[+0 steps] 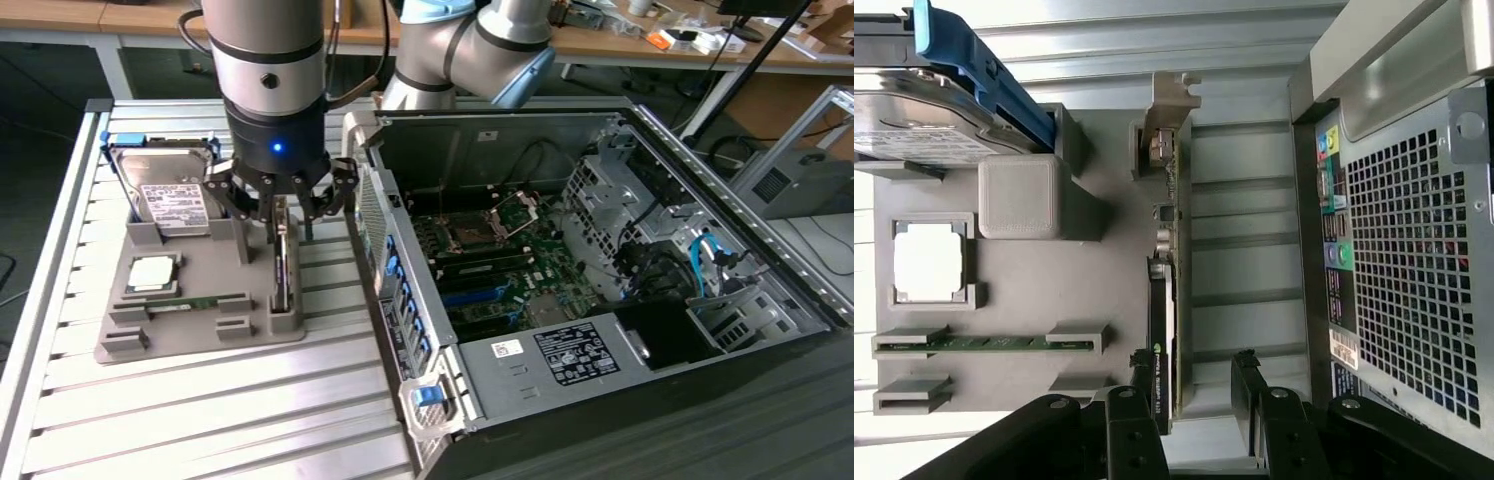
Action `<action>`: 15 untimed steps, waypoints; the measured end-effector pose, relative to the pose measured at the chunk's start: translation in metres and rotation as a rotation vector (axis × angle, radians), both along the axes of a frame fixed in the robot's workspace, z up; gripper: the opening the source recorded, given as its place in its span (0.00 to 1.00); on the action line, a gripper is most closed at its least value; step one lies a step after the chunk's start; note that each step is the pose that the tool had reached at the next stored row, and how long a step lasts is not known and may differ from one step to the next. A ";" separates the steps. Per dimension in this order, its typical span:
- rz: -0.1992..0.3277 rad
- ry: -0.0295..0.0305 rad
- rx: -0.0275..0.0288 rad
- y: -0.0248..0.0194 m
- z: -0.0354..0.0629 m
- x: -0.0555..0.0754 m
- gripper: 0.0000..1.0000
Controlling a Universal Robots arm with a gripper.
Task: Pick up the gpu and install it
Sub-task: 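Pick up the gpu and move the gpu toward the slot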
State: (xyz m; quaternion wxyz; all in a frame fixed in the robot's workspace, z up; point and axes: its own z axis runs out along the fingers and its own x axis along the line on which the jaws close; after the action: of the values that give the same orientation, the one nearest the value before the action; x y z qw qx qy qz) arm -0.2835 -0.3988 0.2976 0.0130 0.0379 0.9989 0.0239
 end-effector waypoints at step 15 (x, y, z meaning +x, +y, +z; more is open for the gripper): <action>0.000 0.0000 0.0000 0.0068 -0.0105 -0.001 0.44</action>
State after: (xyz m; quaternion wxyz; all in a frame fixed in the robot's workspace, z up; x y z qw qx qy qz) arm -0.2841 -0.3920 0.2870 0.0130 0.0379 0.9989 0.0239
